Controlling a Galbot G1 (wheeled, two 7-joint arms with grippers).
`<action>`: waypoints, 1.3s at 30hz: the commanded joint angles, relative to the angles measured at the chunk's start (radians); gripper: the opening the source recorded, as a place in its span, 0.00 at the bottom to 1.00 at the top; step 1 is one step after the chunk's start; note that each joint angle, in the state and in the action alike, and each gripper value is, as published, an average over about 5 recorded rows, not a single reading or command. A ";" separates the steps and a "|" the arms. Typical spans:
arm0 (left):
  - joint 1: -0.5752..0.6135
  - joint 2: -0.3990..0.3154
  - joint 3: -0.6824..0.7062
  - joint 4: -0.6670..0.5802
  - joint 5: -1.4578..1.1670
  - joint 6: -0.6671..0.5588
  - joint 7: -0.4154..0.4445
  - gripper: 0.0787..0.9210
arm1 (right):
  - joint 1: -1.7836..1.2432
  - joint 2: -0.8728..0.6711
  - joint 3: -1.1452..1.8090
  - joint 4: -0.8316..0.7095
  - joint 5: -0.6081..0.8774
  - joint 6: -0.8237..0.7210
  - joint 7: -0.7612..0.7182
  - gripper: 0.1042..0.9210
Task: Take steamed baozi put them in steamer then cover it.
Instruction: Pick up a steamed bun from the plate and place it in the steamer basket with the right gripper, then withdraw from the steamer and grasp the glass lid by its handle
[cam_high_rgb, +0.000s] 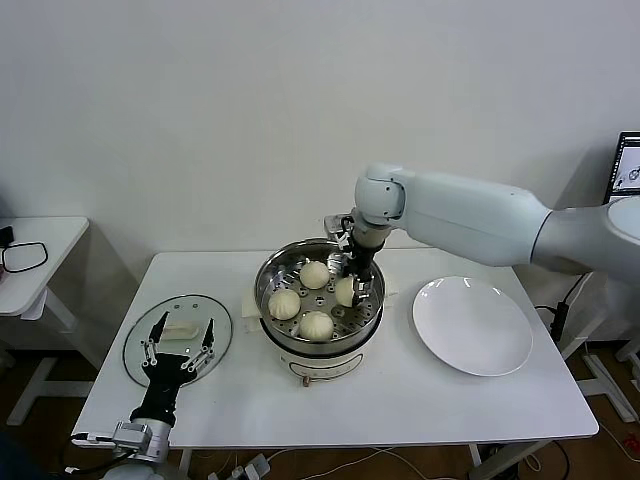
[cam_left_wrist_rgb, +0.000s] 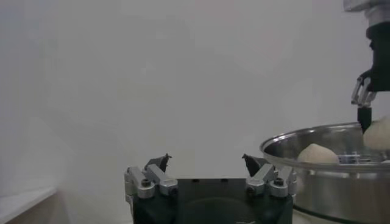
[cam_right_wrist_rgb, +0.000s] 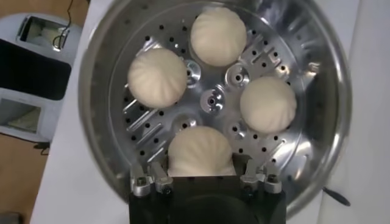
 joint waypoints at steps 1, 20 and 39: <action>0.001 0.000 -0.006 0.002 -0.001 -0.001 0.001 0.88 | -0.055 0.028 0.019 -0.044 -0.062 0.004 0.005 0.74; 0.015 -0.006 0.021 -0.030 0.009 0.006 -0.005 0.88 | 0.067 -0.384 0.284 0.103 0.150 0.046 -0.049 0.88; -0.048 0.020 0.063 -0.045 -0.004 0.075 -0.055 0.88 | -1.039 -0.589 1.411 0.421 0.426 0.491 1.080 0.88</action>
